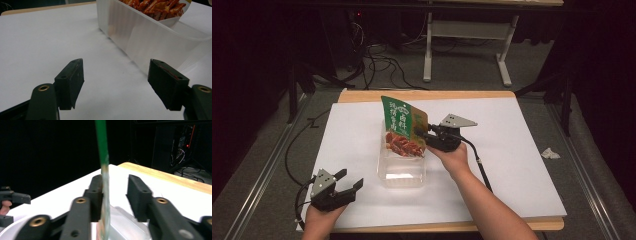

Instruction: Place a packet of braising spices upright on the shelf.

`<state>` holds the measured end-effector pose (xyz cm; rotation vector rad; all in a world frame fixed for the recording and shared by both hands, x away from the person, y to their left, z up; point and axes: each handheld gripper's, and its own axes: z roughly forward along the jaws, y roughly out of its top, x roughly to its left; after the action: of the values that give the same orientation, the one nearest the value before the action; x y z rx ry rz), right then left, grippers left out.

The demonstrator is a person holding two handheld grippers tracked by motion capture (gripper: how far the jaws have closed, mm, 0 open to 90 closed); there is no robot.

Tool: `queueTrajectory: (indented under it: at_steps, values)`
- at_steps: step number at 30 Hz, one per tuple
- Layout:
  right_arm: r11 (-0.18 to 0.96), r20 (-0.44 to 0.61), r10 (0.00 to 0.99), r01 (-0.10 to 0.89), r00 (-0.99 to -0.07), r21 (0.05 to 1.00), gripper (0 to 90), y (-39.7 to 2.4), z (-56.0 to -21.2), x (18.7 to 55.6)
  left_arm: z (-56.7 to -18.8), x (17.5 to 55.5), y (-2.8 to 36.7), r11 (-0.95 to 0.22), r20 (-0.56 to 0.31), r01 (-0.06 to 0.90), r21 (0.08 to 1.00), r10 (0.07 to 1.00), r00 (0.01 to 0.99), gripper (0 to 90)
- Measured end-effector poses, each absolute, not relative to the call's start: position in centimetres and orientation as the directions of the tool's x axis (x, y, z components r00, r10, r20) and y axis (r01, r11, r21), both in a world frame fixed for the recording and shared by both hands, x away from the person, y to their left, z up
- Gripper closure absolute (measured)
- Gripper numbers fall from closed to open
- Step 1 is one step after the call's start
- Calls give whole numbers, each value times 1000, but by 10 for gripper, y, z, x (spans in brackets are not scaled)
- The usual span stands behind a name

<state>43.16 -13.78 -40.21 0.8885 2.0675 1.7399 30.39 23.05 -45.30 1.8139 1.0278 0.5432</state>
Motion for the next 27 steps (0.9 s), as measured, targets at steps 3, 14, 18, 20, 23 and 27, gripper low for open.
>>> queueTrajectory:
  at_steps: [3,14,18,20,23,27]
  values:
    - [83,157,618,262,-771,962,511,-142,-399,429,-453,304,230,-201,-66,413,888,833,549,295]
    - [95,123,636,235,-762,967,266,-177,-390,400,-454,306,229,-210,-62,418,884,833,549,295]
    - [89,116,666,233,-737,968,262,-203,-392,388,-455,306,228,-216,-61,423,880,832,552,295]
    - [85,117,687,239,-717,967,260,-219,-395,383,-456,306,227,-219,-59,422,880,831,553,295]
    - [79,117,729,253,-675,964,257,-248,-400,373,-456,307,226,-224,-56,424,878,830,554,295]
    - [79,101,780,257,-618,963,264,-289,-408,353,-456,307,227,-219,-57,424,879,833,550,294]
